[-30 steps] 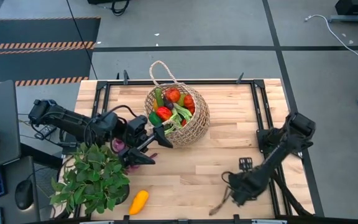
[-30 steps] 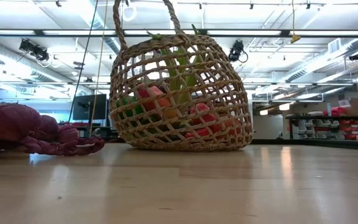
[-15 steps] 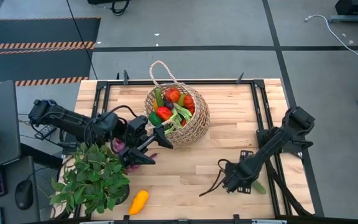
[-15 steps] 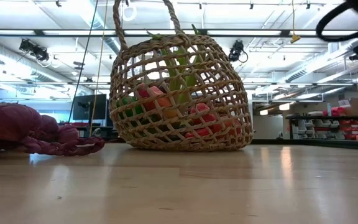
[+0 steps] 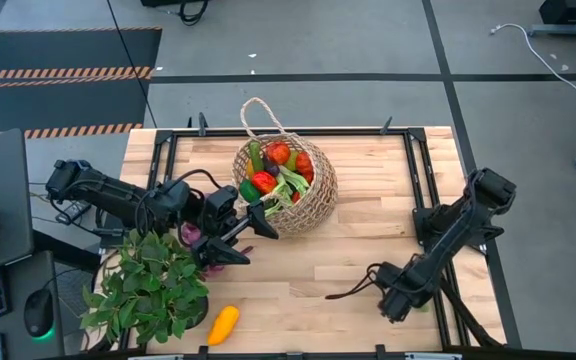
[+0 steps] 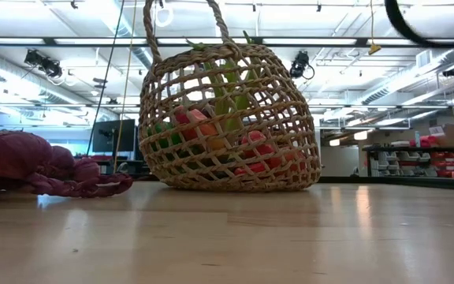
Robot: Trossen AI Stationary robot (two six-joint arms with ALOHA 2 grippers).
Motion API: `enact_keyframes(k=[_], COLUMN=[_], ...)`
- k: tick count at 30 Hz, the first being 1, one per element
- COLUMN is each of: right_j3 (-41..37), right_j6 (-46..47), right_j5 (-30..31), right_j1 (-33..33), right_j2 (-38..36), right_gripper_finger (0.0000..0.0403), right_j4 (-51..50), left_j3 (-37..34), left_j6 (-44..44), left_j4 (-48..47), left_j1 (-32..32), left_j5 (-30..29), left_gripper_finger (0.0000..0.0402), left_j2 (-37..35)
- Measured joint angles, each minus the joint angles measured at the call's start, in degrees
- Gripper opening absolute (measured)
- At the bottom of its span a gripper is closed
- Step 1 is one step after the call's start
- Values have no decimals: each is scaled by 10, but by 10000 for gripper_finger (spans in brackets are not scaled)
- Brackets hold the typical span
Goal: Build produce basket
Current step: Put the cucumber into the brown basket
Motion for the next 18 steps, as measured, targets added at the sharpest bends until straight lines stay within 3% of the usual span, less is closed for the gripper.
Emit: enact_keyframes(k=[5, 14, 18], right_j3=[-42, -57, -57], right_j6=[47, 146, 188], right_j5=[-24, 4, 27], right_j1=[27, 72, 82], right_j2=[0, 0, 0], right_gripper_finger=[347, 343, 303], right_j4=[49, 121, 149], left_j3=[0, 0, 0], left_j6=[-15, -26, -26], left_j4=[0, 1, 1], left_j1=[-1, -1, 3], left_j5=[6, 19, 19], left_gripper_finger=[396, 396, 396], left_j2=[0, 0, 0])
